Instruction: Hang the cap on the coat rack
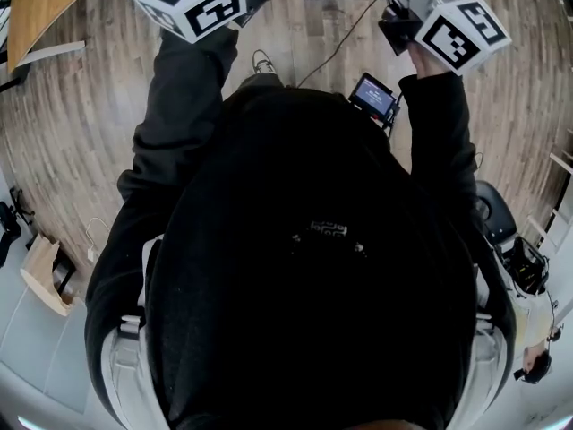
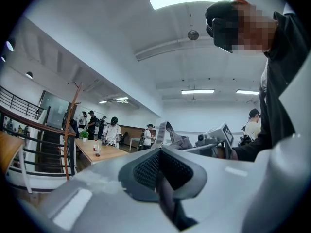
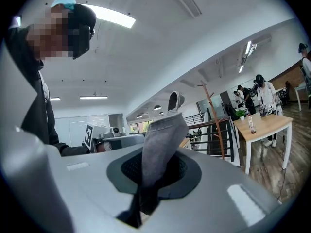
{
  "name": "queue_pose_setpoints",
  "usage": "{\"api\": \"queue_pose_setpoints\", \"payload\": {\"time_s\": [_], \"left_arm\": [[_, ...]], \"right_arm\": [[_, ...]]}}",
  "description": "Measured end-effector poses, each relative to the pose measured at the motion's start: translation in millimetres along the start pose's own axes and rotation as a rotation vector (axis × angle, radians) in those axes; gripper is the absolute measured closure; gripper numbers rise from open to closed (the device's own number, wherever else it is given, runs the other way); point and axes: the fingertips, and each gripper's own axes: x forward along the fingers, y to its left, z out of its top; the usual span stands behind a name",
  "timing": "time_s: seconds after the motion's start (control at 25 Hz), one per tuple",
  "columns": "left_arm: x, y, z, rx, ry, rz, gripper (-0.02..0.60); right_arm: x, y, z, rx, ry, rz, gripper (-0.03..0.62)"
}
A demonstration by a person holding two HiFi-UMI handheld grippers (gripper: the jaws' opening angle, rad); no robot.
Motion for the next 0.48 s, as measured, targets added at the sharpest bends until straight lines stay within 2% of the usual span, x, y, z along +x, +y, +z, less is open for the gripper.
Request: {"api": "queue_pose_setpoints", "payload": {"time_s": [0.16, 0.28, 0.48], "left_arm": [[-29, 79, 7, 0.033, 0.030, 0.032, 0.575], [-51, 141, 18, 0.010, 0.012, 0.066, 0.575], [-80, 194, 34, 0.027, -0.003, 0.112, 0.591]], "right_arm": [[75, -14, 10, -0.006, 0.025, -0.023, 0.546], [129, -25, 16, -0.002, 0.043, -0.034, 0.546], [182, -27, 32, -0.016, 0.061, -0.035, 0.546]]}}
